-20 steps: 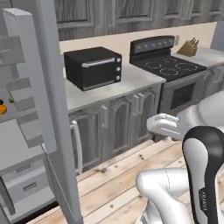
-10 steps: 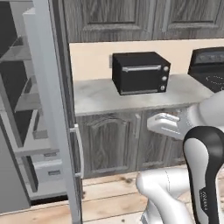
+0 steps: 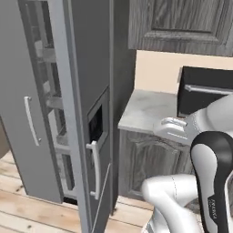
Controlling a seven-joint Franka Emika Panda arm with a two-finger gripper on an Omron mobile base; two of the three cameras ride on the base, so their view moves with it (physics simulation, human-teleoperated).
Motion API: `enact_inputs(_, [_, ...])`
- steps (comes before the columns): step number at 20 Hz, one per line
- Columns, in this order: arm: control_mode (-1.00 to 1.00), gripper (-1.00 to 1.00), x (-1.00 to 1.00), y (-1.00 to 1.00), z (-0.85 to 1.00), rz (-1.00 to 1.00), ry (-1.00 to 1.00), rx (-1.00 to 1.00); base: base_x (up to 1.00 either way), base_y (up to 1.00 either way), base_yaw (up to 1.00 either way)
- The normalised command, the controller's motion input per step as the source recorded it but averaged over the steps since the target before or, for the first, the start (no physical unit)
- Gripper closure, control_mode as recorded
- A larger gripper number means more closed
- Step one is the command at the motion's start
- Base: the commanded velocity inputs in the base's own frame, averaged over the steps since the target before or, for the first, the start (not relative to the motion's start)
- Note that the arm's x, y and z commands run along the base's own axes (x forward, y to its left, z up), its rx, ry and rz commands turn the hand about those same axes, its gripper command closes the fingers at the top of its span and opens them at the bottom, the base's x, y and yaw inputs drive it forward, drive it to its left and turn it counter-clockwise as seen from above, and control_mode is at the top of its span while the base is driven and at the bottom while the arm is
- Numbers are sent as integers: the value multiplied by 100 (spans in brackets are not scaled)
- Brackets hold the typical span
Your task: Take the cucumber and orange from the highest rack and move them to the second highest rack where the tangerine and sweet potato are located, to maximize freezer space. Close the freezer door after rearranging.
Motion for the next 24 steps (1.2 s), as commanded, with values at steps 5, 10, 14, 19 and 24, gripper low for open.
enact_inputs(5, [100,-100,0,0,0,0,0,0,51,-55,58])
enact_inputs(10, [100,-100,0,0,0,0,0,0,37,-21,43])
enact_inputs(14, [100,-100,0,0,0,0,0,0,25,0,37])
enact_inputs(19, [100,-100,0,0,0,0,0,0,44,-1,37])
enact_inputs(24, [100,-100,0,0,0,0,0,0,70,-6,30])
